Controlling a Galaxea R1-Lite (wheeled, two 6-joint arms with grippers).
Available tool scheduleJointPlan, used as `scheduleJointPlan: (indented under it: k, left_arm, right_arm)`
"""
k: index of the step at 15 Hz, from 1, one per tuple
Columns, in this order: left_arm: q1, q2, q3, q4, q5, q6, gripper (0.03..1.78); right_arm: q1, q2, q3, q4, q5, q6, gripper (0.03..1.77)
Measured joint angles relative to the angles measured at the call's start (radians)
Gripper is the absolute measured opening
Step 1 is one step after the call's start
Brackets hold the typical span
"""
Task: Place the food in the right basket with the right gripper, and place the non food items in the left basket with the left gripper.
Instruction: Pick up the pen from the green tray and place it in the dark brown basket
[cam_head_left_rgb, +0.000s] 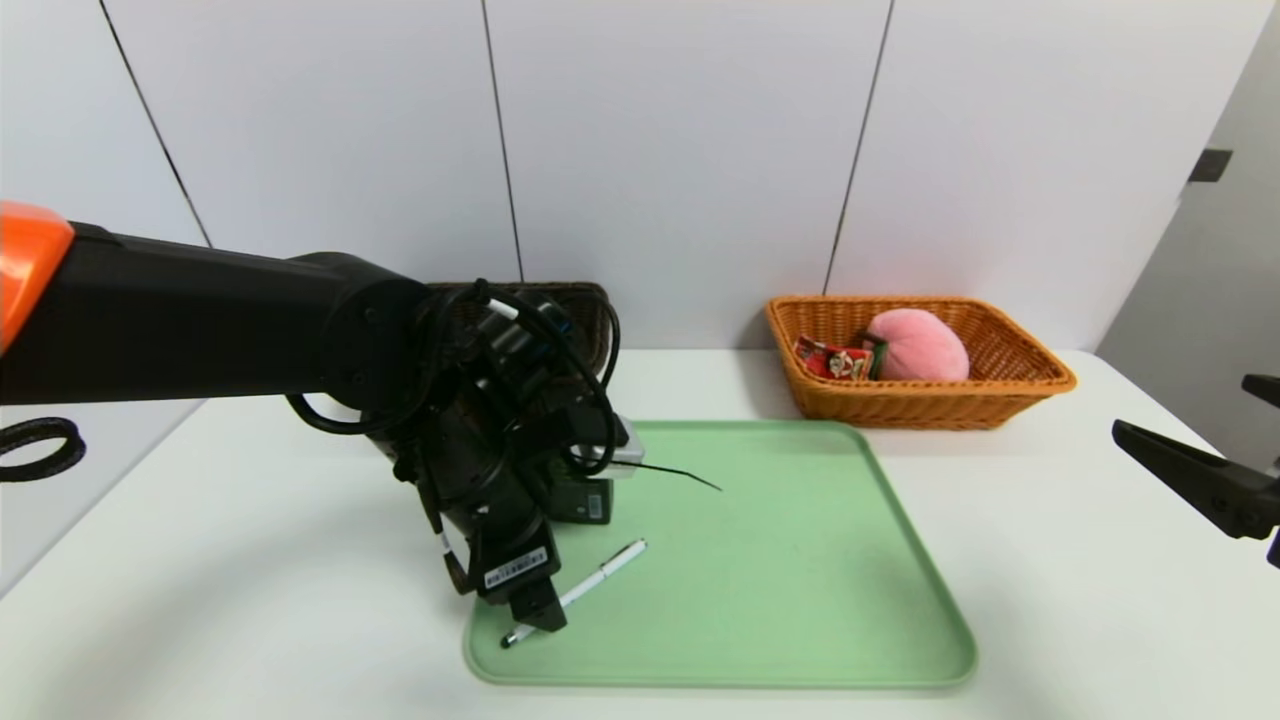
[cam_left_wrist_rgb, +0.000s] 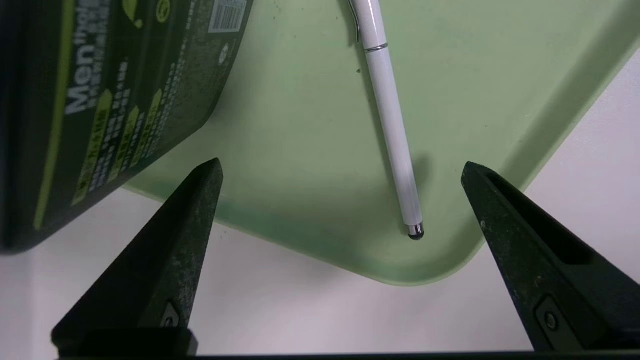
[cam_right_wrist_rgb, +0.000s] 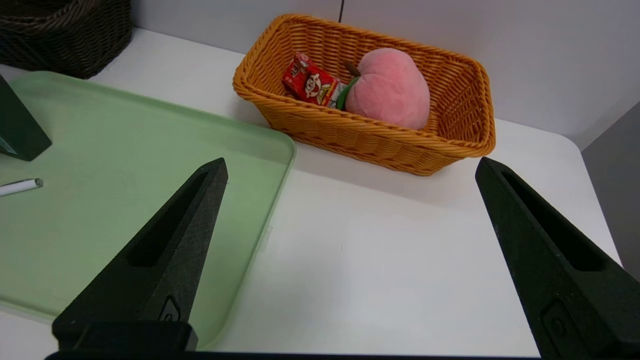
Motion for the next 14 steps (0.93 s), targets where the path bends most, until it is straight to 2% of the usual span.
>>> scheduleJointPlan:
  k: [9, 14]
  left_arm:
    - [-0.016, 0.024, 0.004, 0.001, 0.001, 0.000, 1.69]
    - [-0.033, 0.030, 0.012, 0.000, 0.063, -0.020, 1.69]
  right_arm:
    - [0.000, -0.002, 0.014, 0.000, 0.001, -0.001, 1.71]
    - [0.000, -0.002, 0.015, 0.000, 0.020, -0.001, 1.71]
